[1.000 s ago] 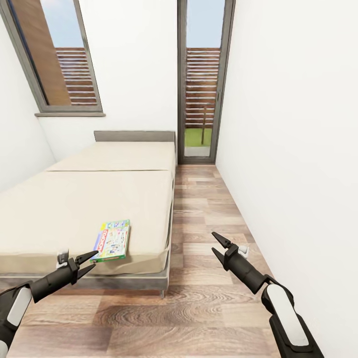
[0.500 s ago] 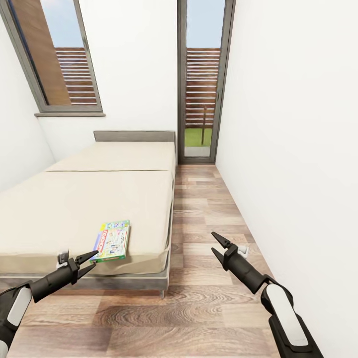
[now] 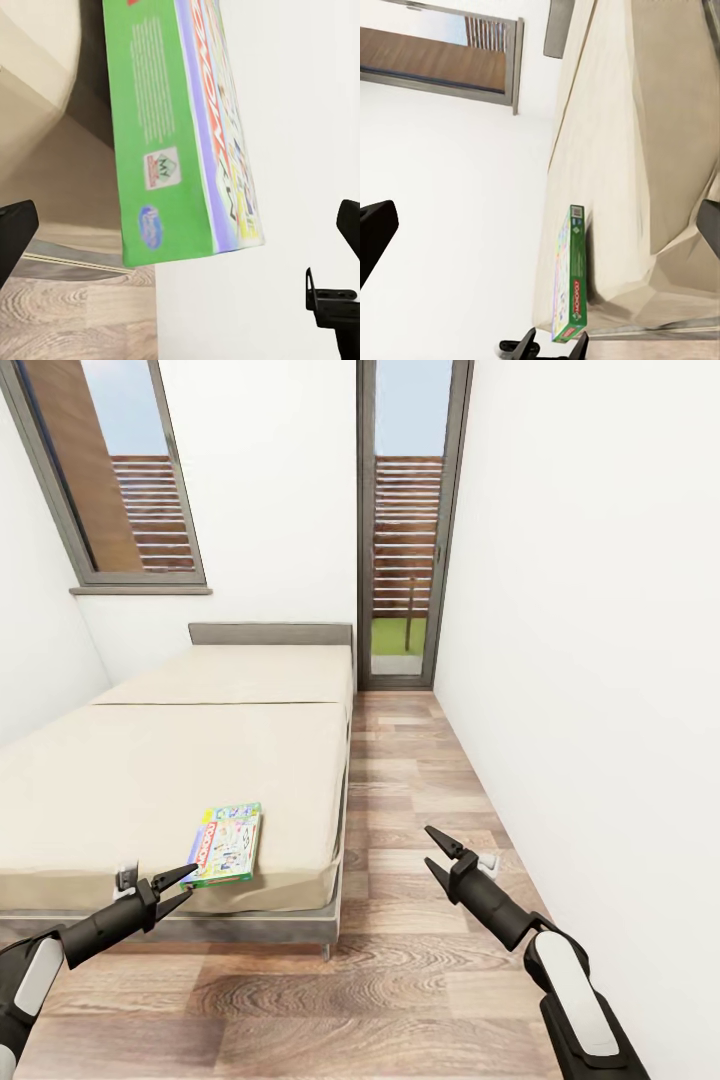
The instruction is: Put all the toys in the child's room - the three board games (two on the bed and one on the table), the two jigsaw puzzles on the table, and the tennis ball on the table - inside the toy box on the table in the child's room.
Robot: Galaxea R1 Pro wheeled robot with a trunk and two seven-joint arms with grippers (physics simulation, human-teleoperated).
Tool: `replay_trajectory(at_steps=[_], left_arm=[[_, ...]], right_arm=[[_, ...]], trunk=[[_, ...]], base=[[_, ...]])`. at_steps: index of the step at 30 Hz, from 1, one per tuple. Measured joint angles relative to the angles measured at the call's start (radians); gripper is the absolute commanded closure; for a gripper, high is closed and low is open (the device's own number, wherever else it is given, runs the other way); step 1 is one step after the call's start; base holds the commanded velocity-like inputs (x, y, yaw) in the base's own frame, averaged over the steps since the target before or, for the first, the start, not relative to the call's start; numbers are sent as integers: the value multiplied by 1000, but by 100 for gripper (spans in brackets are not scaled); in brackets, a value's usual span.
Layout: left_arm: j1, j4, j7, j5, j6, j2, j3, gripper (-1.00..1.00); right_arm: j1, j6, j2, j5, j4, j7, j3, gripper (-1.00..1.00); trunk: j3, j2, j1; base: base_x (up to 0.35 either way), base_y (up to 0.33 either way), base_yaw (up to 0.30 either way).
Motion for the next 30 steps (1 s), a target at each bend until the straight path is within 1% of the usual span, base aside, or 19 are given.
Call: replay_trajectory(at_steps=[26,27,30], left_arm=[[0,0,4,1,4,1,0,-100],[0,0,4,1,4,1,0,100],[0,0,5,2,10,1,0,100]], right_arm=[[0,-5,1,1,0,2,0,-100],[0,-5,1,1,0,2,0,-100],[0,-5,1,1,0,2,0,-100]], trunk=[[0,0,0],[0,0,0],[0,0,0]], base=[[0,0,0],[0,0,0],[0,0,0]])
